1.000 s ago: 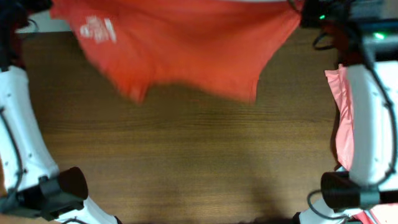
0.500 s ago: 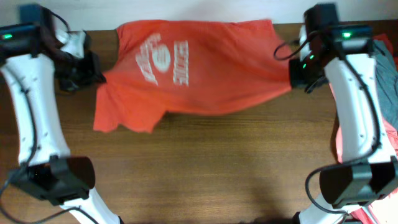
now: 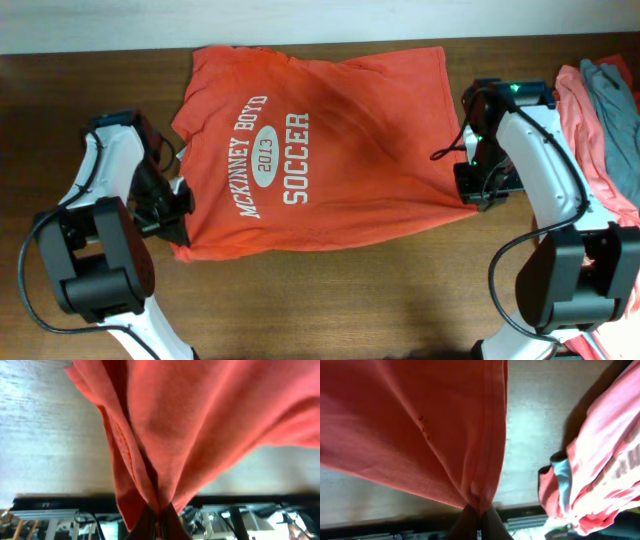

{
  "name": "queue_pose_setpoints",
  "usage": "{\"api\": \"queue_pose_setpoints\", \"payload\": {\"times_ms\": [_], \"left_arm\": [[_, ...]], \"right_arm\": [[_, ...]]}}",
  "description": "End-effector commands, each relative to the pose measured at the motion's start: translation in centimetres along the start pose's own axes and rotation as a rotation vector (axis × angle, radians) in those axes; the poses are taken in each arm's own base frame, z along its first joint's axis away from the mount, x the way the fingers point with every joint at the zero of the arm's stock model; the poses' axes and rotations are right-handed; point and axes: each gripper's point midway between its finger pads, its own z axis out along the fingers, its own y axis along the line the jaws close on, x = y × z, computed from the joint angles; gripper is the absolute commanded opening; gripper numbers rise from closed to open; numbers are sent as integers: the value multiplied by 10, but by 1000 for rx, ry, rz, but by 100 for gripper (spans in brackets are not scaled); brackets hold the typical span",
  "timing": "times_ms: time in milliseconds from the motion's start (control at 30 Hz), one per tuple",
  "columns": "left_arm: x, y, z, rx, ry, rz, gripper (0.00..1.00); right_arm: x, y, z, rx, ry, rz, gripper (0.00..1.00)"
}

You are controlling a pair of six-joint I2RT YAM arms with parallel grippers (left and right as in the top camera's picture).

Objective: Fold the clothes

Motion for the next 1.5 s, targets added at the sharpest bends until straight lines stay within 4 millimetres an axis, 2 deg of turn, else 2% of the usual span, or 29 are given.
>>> {"api": "queue_pose_setpoints", "payload": {"times_ms": [0, 100, 233, 400, 533, 600, 700, 867, 967, 1067, 1200, 1367, 1467], "left_arm": [[10, 8, 6, -34, -13, -48, 0], [16, 8, 3, -31, -54, -55, 0], [32, 6, -5, -17, -126, -54, 0], [55, 4, -11, 6, -184, -53, 0], [60, 3, -21, 12, -256, -44, 0], [47, 1, -32, 24, -359, -42, 0], [19, 5, -50, 62, -507, -120, 0], [-22, 8, -79, 112, -707, -159, 0], [-44, -4, -97, 174, -808, -118, 0], [-55, -10, -106, 195, -856, -95, 0], [-71, -20, -106, 197, -881, -61, 0], [-93, -35, -95, 193, -875, -22, 0], [-107, -37, -89, 192, -874, -16, 0]], "right_arm": [[17, -7, 4, -55, 13, 62, 4], [26, -9, 6, -92, 13, 89, 4], [48, -10, 14, -132, 37, 123, 4], [74, -2, 17, -174, 36, 129, 4], [77, -3, 13, -175, -33, 135, 4], [61, -4, 10, -174, -112, 140, 4], [25, -7, 8, -172, -239, 149, 4], [-14, -11, 5, -171, -360, 157, 4], [-39, -12, 6, -169, -422, 160, 4], [-53, -12, 12, -169, -434, 161, 4], [-72, -12, 19, -169, -460, 162, 4], [-95, -15, 11, -167, -553, 168, 4], [-103, -17, 7, -166, -590, 170, 4]]}}
